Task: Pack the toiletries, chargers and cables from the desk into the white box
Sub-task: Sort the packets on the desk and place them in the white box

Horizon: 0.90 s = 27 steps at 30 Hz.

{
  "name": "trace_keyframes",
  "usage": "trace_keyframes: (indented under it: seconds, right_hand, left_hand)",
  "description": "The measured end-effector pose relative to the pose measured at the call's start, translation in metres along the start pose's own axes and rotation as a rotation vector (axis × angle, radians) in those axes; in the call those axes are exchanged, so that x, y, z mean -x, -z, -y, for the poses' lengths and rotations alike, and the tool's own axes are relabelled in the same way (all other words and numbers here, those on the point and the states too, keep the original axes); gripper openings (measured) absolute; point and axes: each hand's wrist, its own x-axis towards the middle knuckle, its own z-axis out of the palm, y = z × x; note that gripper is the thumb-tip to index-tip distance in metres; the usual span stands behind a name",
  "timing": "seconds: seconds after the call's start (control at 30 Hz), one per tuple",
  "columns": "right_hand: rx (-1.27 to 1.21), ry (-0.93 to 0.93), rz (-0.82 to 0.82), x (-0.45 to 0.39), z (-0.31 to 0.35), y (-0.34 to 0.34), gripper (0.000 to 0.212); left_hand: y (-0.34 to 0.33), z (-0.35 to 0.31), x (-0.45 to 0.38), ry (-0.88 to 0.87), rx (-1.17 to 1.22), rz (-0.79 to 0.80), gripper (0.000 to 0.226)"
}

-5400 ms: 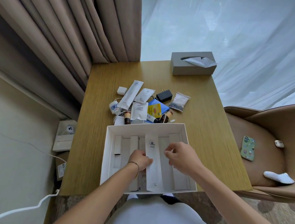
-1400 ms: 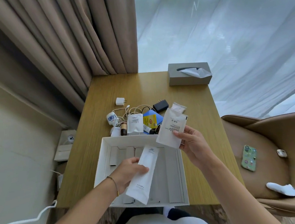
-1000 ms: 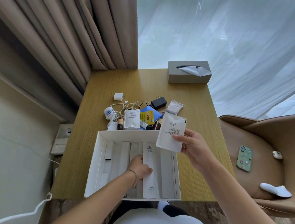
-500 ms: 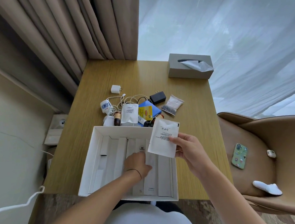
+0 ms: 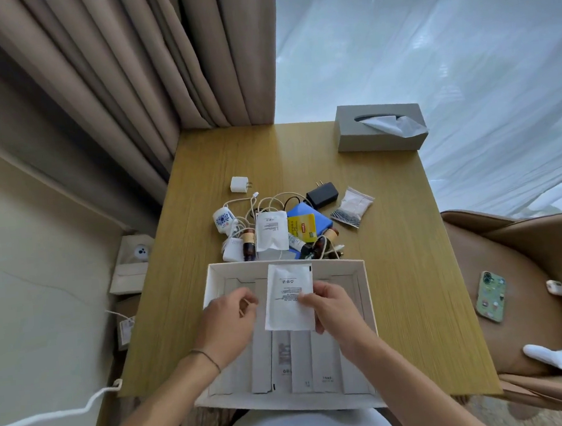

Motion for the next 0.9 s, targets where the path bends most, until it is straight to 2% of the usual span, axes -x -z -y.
trace_keyframes:
  seconds: [0.13,0.27,0.53,0.8,0.9]
  right_hand:
    - [0.147,-0.103,-0.01,-0.02,-0.023,-0.012,0.024]
    - [0.262,-0.121,-0.102,-0.044,-0.036,-0.02,0.03]
    - [0.609,-0.126,-0.199,-0.07,-0.048,-0.024,0.02]
    - [1.13,-0.102,-0.191,-0.07,-0.041,-0.024,0.041]
    - [1.228,-0.101,-0.194,-0.064,-0.03,-0.026,0.044]
  left_hand:
    - [0.016,0.005,0.006,-0.025,0.09,-0.1,0.017]
    - [0.025,0.002,0.008,-0.086,0.12,-0.128,0.019]
    - [0.044,0.007,-0.004,-0.122,0.117,-0.173,0.019]
    - [0.056,-0.009,-0.035,-0.144,0.156,-0.135,0.019]
    - [0.056,-0.021,-0.057,-0.162,0.129,-0.102,0.017]
